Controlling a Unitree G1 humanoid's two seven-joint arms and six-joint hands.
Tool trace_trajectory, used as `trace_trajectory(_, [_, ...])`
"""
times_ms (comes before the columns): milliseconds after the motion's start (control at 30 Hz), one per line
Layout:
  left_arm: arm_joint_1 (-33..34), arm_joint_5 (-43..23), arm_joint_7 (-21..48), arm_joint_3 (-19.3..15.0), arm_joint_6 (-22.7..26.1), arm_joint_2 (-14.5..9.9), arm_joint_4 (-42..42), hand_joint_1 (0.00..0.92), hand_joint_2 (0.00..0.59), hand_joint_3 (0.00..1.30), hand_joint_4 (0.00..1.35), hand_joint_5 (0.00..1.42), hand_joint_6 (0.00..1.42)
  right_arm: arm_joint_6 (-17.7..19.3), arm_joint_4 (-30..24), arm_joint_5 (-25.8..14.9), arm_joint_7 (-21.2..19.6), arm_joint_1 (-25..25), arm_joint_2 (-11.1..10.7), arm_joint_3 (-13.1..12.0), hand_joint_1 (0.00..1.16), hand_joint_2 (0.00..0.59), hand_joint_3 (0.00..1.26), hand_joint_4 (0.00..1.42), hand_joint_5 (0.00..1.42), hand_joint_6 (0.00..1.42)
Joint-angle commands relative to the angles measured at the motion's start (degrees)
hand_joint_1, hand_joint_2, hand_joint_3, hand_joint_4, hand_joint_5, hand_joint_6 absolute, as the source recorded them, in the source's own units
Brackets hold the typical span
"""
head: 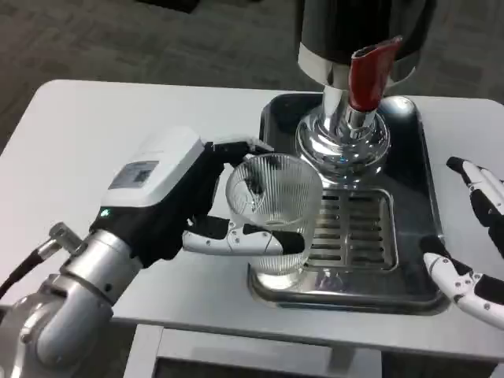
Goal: Grasp the cup under the faucet to collect the drink, then remove the cup.
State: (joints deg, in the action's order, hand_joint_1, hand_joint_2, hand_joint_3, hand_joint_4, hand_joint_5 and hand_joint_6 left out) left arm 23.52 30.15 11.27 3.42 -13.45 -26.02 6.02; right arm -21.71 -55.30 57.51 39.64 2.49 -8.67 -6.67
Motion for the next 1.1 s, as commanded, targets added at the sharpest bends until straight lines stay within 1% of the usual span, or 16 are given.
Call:
trace_trajectory(33, [4.3, 1.6, -3.2, 2.0, -1.6, 0.8, -3.8, 0.526, 0.052, 0.9, 1.02, 1.3, 1.42, -0.4, -1.4, -1.5, -1.3, 1.6, -0.4, -1.7, 0.42, 0.481, 0.02, 0.0, 0.0, 0.08])
trace_trajectory(267, [8.7, 3.9, -5.8, 5.3, -2.1, 2.4, -10.4, 0.528, 0.054, 0.9, 1.02, 1.3, 1.42, -1.1, -2.0, -2.6, -1.5, 2.0, -0.9, -2.8, 0.42, 0.477, 0.03, 0.0, 0.0, 0.08])
trace_trajectory(300, [9.2, 4.2, -6.2, 5.8, -2.3, 2.7, -11.1, 0.53, 0.055, 0.9, 1.02, 1.29, 1.42, -1.1, -2.1, -2.7, -1.5, 2.0, -1.0, -2.8, 0.41, 0.465, 0.03, 0.0, 0.0, 0.08])
trace_trajectory(367, [10.0, 4.5, -6.7, 6.5, -2.6, 3.0, -12.0, 0.531, 0.055, 0.9, 1.02, 1.28, 1.42, -1.2, -2.2, -2.9, -1.6, 2.0, -1.2, -3.0, 0.4, 0.462, 0.03, 0.0, 0.0, 0.08])
trace_trajectory(567, [10.9, 4.3, -7.5, 7.5, -3.4, 3.6, -12.0, 0.529, 0.058, 0.89, 1.0, 1.27, 1.42, -1.5, -2.1, -3.9, -1.8, 2.0, -1.9, -4.0, 0.4, 0.462, 0.04, 0.0, 0.0, 0.08])
trace_trajectory(700, [11.0, 4.1, -7.1, 7.5, -3.4, 3.5, -12.1, 0.526, 0.053, 0.85, 0.94, 1.22, 1.42, -1.6, -1.9, -4.5, -1.9, 2.1, -2.2, -4.5, 0.39, 0.461, 0.04, 0.0, 0.0, 0.08])
trace_trajectory(767, [10.9, 4.4, -7.2, 7.5, -3.3, 3.4, -11.8, 0.512, 0.054, 0.8, 0.9, 1.19, 1.42, -1.8, -1.9, -4.9, -2.0, 2.1, -2.5, -4.5, 0.39, 0.464, 0.04, 0.0, 0.0, 0.08])
trace_trajectory(867, [11.0, 4.1, -5.8, 7.6, -2.4, 3.2, -11.4, 0.498, 0.053, 0.74, 0.79, 1.12, 1.4, -2.1, -1.6, -5.4, -2.1, 2.0, -2.9, -4.4, 0.39, 0.467, 0.05, 0.0, 0.0, 0.08])
trace_trajectory(967, [11.0, 4.1, -5.5, 7.6, -2.3, 3.2, -11.3, 0.47, 0.062, 0.63, 0.7, 1.06, 1.37, -2.2, -1.5, -5.6, -2.4, 2.0, -3.2, -4.3, 0.37, 0.47, 0.06, 0.0, 0.0, 0.09])
trace_trajectory(1033, [11.1, 4.2, -5.3, 7.7, -2.2, 3.2, -11.3, 0.426, 0.081, 0.54, 0.61, 1.0, 1.34, -2.3, -1.4, -5.8, -2.5, 2.0, -3.3, -4.1, 0.37, 0.47, 0.06, 0.0, 0.0, 0.09])
trace_trajectory(1100, [11.4, 4.2, -5.3, 7.8, -2.1, 3.4, -11.5, 0.398, 0.088, 0.49, 0.58, 0.98, 1.33, -2.5, -1.4, -6.0, -2.5, 2.0, -3.4, -4.1, 0.37, 0.47, 0.07, 0.0, 0.0, 0.09])
